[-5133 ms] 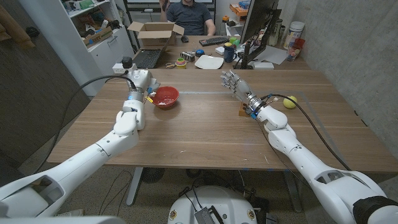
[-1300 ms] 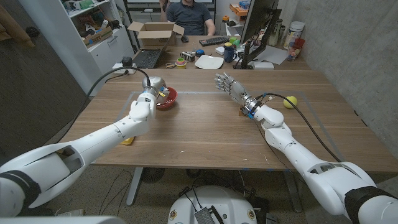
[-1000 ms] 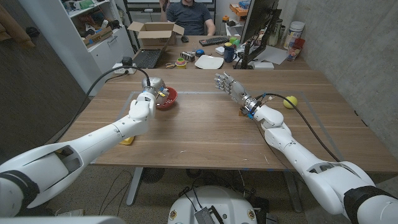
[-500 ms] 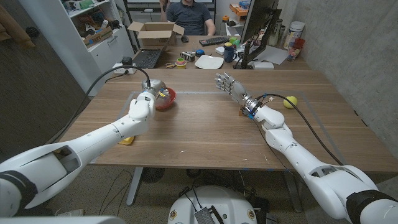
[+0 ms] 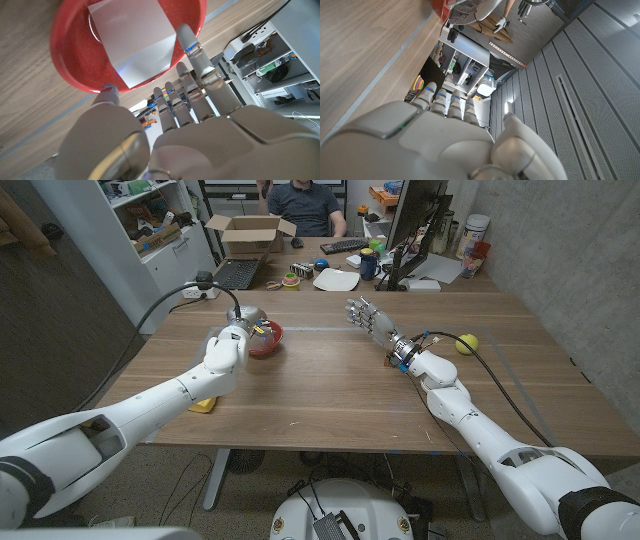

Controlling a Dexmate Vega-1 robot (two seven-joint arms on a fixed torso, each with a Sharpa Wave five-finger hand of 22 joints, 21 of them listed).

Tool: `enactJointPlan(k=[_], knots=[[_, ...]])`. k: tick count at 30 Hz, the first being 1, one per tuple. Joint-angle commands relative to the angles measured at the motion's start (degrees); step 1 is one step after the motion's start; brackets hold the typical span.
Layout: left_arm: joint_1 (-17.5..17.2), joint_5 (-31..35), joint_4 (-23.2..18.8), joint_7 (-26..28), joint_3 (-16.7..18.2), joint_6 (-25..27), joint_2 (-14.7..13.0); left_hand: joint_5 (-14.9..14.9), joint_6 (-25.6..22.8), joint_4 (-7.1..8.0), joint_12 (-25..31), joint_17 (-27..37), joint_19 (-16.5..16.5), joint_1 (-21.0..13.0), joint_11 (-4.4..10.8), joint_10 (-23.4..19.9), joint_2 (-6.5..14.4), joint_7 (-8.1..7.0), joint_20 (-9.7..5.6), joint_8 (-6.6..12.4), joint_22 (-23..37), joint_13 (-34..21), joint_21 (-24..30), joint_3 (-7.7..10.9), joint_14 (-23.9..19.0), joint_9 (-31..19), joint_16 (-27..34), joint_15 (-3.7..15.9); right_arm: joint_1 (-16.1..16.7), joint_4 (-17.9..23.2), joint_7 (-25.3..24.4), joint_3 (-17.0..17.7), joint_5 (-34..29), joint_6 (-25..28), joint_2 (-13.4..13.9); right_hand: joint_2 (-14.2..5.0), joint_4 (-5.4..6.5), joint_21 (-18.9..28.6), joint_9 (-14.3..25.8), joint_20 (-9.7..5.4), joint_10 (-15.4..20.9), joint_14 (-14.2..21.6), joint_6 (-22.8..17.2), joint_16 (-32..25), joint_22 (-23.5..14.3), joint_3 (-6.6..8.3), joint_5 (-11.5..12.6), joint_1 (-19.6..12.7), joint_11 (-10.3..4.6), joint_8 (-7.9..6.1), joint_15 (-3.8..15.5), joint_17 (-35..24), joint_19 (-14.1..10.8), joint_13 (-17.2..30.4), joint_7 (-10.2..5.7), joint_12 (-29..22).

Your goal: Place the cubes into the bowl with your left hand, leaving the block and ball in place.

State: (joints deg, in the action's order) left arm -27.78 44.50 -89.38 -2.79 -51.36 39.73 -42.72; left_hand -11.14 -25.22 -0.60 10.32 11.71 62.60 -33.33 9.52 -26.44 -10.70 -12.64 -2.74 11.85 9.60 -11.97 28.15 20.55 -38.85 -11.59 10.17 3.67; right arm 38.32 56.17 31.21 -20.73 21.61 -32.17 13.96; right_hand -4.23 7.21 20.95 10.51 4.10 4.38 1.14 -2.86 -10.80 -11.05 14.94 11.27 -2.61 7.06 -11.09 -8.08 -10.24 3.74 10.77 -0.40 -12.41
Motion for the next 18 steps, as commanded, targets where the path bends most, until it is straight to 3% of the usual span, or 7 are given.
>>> enactJointPlan(k=[1, 18], knots=[[-0.9, 1.7, -3.9, -0.7, 1.4, 0.9, -1.4, -0.5, 0.2, 0.08, 0.3, 0.0, 0.1, 0.7, -0.27, 0.0, 0.1, 0.08, 0.73, -0.01, 0.1, 0.0, -0.4, -0.46, 0.1, -0.2, 0.4, 4.98, -0.6, -0.9, 0.3, -0.3, -0.1, -0.4, -0.2, 0.34, -0.08, -0.3, 0.3, -0.20, 0.3, 0.3, -0.1, 0.0, -0.2, -0.24, 0.4, -0.2, 0.41, -0.05, 0.12, -0.1, -0.3, 0.1, 0.11, 0.0], [-1.7, 2.9, -7.4, -3.1, 3.5, 1.4, -2.3, -0.6, 0.7, 0.88, 0.5, -0.2, 0.3, 4.3, -0.89, 0.9, -0.5, 0.15, 1.26, -0.11, 0.1, 0.1, -1.7, -3.47, 1.1, -0.2, 0.6, 4.43, -0.5, -0.9, 0.6, 0.0, 0.1, -0.6, -0.2, 0.40, -0.03, -0.4, 0.3, -0.18, 0.3, 0.3, -0.1, 0.0, -0.2, -0.40, 0.4, -0.1, 0.37, -0.03, 0.04, -0.1, -0.3, 0.1, 0.12, 0.0]])
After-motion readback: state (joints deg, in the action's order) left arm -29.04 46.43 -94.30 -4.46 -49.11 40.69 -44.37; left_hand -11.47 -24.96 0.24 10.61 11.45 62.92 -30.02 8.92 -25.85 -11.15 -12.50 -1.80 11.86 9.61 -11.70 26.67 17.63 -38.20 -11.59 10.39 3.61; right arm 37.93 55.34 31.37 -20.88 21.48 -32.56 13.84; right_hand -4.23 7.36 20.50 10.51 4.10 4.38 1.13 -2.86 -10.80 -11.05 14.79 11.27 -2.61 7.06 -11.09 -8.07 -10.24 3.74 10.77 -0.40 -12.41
